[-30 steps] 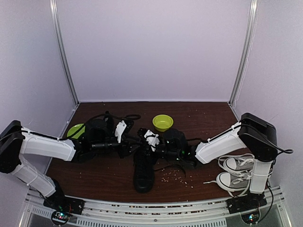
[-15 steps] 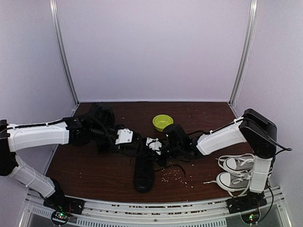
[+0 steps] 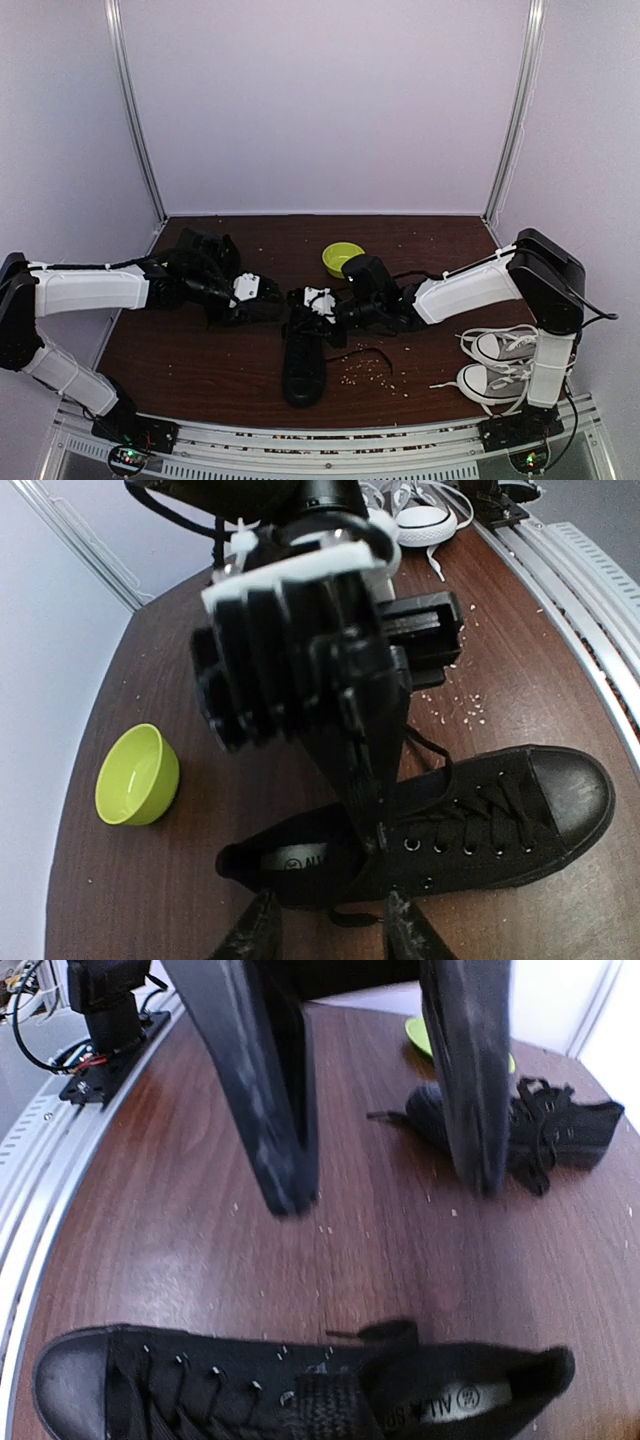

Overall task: Tie the shoes
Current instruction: Pass from the right arm to the left

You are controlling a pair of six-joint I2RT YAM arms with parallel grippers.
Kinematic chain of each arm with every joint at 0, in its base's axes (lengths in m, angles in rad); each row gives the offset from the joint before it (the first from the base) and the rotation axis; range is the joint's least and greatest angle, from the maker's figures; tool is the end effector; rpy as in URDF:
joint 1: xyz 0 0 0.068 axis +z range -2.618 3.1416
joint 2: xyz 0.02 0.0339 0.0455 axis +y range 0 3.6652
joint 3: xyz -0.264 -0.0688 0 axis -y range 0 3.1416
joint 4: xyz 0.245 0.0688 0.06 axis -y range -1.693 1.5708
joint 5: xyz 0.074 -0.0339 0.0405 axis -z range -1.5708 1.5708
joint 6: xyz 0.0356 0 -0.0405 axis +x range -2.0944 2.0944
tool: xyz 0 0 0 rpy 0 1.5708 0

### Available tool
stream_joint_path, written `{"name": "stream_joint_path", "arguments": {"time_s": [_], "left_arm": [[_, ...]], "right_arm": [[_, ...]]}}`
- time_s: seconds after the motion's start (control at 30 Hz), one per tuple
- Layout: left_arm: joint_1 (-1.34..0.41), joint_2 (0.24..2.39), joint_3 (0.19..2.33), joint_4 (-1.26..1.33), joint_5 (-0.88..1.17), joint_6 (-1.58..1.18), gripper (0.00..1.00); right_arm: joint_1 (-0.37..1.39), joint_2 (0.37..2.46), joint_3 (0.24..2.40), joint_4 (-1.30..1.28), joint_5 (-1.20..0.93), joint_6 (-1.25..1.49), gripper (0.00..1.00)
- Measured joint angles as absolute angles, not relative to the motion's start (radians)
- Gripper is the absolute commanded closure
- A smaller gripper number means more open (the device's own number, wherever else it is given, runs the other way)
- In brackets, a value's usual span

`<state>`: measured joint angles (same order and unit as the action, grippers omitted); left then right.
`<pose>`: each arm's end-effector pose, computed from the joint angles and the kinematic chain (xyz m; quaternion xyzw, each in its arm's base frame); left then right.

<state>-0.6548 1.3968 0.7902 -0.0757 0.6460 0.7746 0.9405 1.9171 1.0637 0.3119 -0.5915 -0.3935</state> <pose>0.2164 -0.1932 0.2186 0.6642 0.5573 -0.2617 0.4240 0.2224 0.3386 0.1633 -0.6278 0.5655 0.3715 0.3848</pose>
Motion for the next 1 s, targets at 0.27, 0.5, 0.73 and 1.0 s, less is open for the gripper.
{"name": "stream_joint_path", "arguments": {"time_s": [0.27,0.5,0.73,1.0], "left_arm": [[-0.641,1.398,0.756,0.023,0.748,0.677,0.65],[-0.677,1.483,0.782,0.036,0.809,0.671,0.70],[-0.690,1.518,0.787,0.078,0.799,0.646,0.73],[-0.707,1.531,0.795,0.139,0.762,0.596,1.00]], "right_arm": [[0.950,1.917,1.076,0.333,-0.602,-0.401,1.00],[0.950,1.917,1.076,0.333,-0.602,-0.405,1.00],[0.950,1.917,1.076,0.333,-0.602,-0.406,1.00],[0.950,1.917,1.076,0.332,-0.602,-0.416,1.00]]}}
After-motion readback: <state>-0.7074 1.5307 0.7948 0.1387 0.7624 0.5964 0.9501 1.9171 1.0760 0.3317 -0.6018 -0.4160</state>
